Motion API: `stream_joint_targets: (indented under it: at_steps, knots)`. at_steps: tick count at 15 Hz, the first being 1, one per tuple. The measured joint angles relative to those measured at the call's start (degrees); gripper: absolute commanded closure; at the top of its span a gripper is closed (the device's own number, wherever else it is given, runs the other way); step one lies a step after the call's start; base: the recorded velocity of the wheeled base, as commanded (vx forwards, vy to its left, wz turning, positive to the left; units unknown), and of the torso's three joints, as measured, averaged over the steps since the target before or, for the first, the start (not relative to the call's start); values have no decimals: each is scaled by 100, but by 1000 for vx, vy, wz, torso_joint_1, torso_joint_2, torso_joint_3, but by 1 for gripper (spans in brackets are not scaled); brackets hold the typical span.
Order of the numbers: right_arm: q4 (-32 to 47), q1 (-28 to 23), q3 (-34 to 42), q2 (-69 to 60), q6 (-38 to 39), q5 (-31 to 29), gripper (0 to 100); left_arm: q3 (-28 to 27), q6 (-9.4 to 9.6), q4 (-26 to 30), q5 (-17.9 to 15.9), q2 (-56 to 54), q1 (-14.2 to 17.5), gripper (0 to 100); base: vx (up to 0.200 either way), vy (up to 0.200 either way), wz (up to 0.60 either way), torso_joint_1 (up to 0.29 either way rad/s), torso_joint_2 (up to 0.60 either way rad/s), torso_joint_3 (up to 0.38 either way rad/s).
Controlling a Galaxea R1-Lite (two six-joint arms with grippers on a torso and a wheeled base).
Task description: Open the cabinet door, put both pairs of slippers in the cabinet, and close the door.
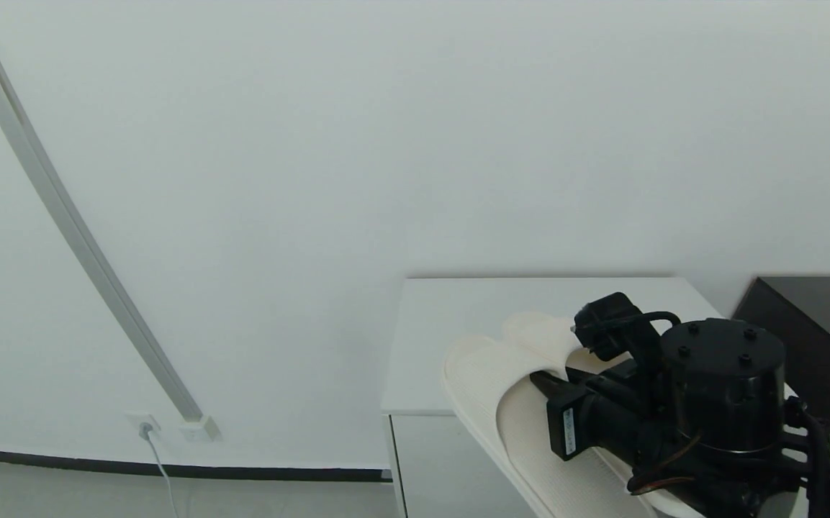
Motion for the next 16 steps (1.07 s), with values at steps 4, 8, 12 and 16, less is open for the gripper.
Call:
stream_joint_targets:
  at_steps: [4, 8, 12, 16]
  knots:
    - [-2, 91, 116, -127, 2, -1, 100, 0, -11, 0, 6, 0, 0, 100, 0, 0, 0, 0, 0, 0]
    - [-21, 113, 122, -119, 2, -34, 100, 0, -13, 0, 5, 0, 0, 100, -200, 0, 0, 12, 1, 1]
    - [-22, 163, 155, -116, 2, -37, 100, 0, -11, 0, 5, 0, 0, 100, -200, 0, 0, -6, -1, 2]
    - [-24, 171, 177, -113, 5, -33, 100, 0, -11, 0, 2, 0, -2, 100, -100, 0, 0, 1, 2, 2]
